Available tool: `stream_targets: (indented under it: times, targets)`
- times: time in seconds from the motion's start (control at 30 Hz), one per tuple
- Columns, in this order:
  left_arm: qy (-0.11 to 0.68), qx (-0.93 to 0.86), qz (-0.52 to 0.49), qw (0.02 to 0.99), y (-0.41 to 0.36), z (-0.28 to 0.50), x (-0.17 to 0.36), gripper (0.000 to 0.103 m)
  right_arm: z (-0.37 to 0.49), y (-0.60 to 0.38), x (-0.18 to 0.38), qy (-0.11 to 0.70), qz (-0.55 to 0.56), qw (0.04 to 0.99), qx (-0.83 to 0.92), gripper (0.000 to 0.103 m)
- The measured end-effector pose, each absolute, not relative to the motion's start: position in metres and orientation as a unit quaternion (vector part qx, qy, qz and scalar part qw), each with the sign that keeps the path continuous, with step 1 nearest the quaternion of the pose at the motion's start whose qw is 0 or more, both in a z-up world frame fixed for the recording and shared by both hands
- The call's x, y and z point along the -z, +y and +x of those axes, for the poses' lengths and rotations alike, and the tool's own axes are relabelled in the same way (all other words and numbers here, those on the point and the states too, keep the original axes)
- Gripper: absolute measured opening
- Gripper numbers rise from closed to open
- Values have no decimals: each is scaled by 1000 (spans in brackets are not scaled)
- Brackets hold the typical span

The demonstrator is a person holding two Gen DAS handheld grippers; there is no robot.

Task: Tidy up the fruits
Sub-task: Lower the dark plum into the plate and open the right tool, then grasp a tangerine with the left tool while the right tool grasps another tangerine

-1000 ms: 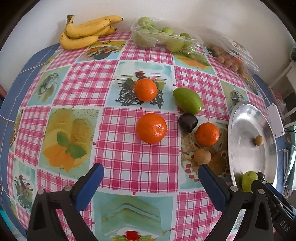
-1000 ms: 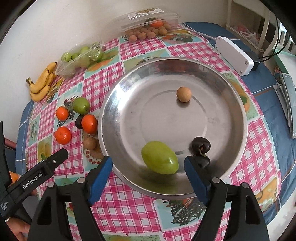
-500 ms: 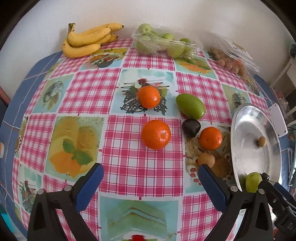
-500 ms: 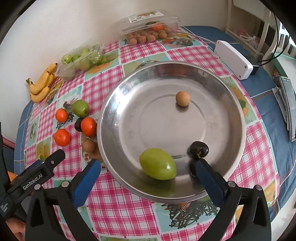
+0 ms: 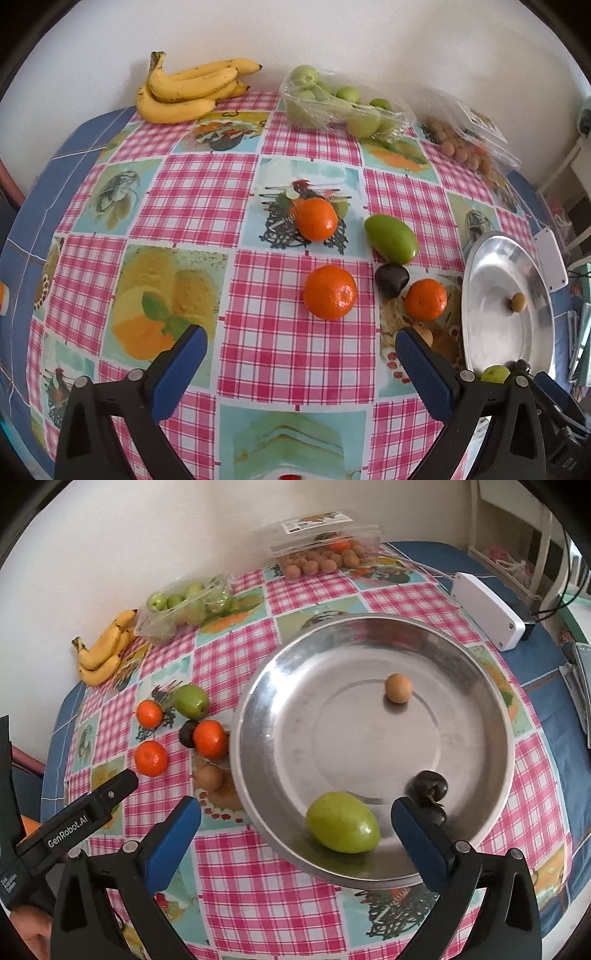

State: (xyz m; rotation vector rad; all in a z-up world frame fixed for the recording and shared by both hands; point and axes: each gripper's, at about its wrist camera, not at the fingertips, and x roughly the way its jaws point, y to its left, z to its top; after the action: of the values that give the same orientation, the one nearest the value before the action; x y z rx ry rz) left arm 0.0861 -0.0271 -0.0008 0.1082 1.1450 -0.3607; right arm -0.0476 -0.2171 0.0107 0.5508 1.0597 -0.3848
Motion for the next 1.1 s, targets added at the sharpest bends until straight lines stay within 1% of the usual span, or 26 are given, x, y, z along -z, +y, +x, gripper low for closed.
stream_targets:
  times: [0.4,0.57,0.93,1.0,1.07,1.1]
  targets:
    - [506,141,23,851,12,115,-20,103,-17,-196,-38,486,214,830,169,102]
    - [503,135,11,853,27,127,-24,103,1,-187,-42,490,218,831,151,102]
    - [517,157,6,842,28,140,-23,103,41,-180,-43,528,188,820,119,102]
    - [524,166,11,835,22,139,-18,103,49,-182,-42,541,179,814,113,101]
    - [530,176,13,830,17,138,-14,102,56,-184,-41,549,170,810,111,95]
    - [532,182,16,826,13,137,-12,102,59,-184,-40,556,167,807,108,90]
